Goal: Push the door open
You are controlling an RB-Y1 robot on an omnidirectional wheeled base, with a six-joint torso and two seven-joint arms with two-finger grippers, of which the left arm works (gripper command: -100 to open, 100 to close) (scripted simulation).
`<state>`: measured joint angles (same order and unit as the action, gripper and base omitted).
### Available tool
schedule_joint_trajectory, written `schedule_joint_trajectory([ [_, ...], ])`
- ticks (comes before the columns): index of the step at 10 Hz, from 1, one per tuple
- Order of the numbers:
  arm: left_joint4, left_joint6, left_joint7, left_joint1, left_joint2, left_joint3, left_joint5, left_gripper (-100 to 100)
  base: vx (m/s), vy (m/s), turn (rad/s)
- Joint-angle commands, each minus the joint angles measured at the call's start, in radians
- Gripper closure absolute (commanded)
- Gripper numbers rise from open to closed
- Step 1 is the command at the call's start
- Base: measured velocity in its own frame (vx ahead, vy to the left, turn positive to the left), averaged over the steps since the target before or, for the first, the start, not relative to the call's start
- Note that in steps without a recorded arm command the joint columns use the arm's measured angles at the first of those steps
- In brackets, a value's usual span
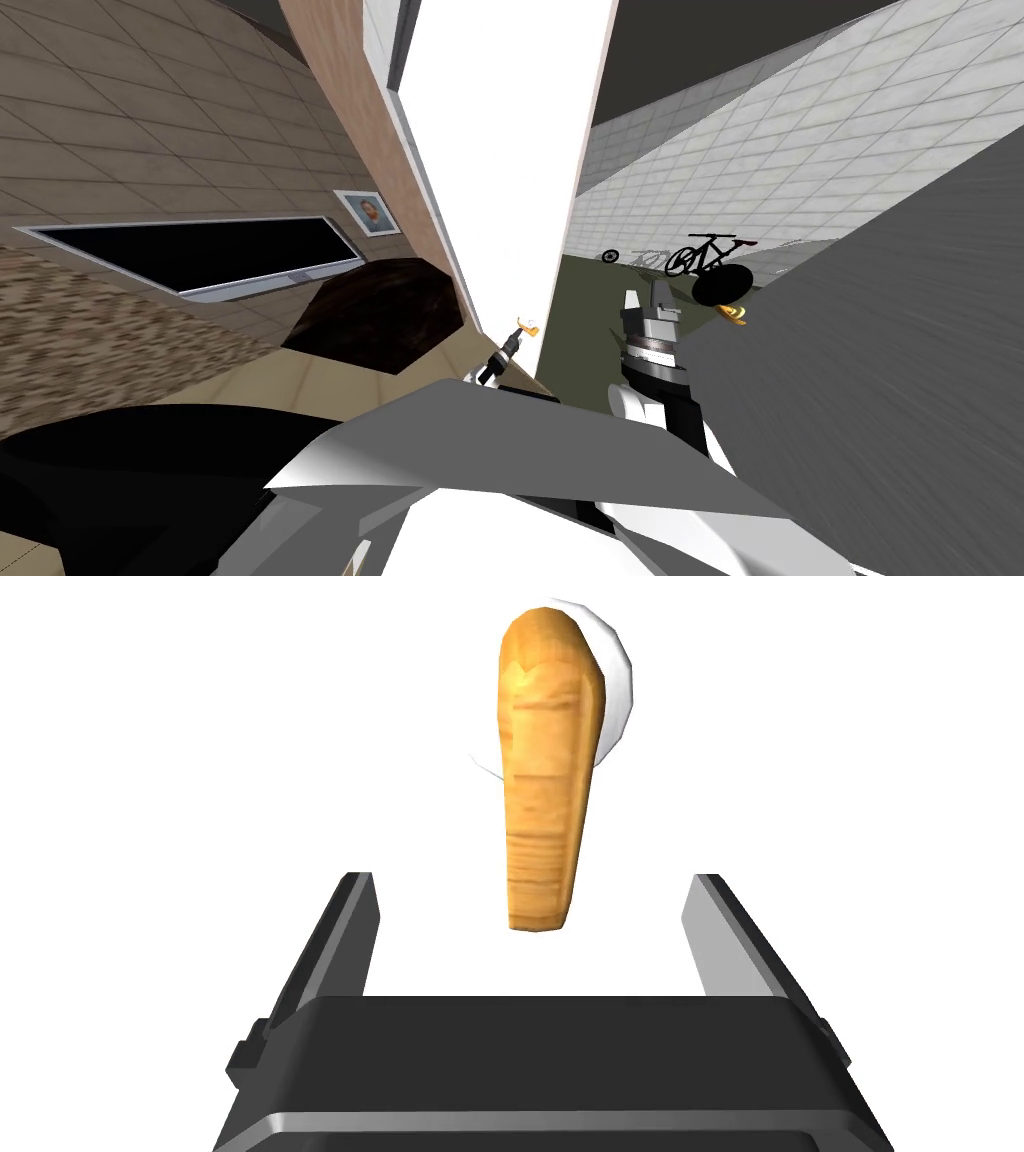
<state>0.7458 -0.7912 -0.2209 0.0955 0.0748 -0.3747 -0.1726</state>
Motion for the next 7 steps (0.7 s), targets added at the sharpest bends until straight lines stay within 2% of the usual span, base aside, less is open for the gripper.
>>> schedule_joint_trajectory([
  [1,-0.007,-0.002,0.006,0.002,-0.006,0.005,0.002,-100,0.179,-0.072,-0.035],
  [3,-0.013,-0.004,0.011,0.003,-0.015,0.01,0.004,-100,0.167,-0.085,-0.031],
  [4,-0.01,-0.003,0.009,0.002,-0.012,0.008,0.004,-100,0.079,-0.042,0.001],
  [5,-0.01,-0.003,0.009,0.002,-0.012,0.008,0.004,100,-0.011,0.006,0.004],
  [7,-0.01,-0.003,0.009,0.002,-0.012,0.008,0.004,100,-0.019,0.013,-0.015],
])
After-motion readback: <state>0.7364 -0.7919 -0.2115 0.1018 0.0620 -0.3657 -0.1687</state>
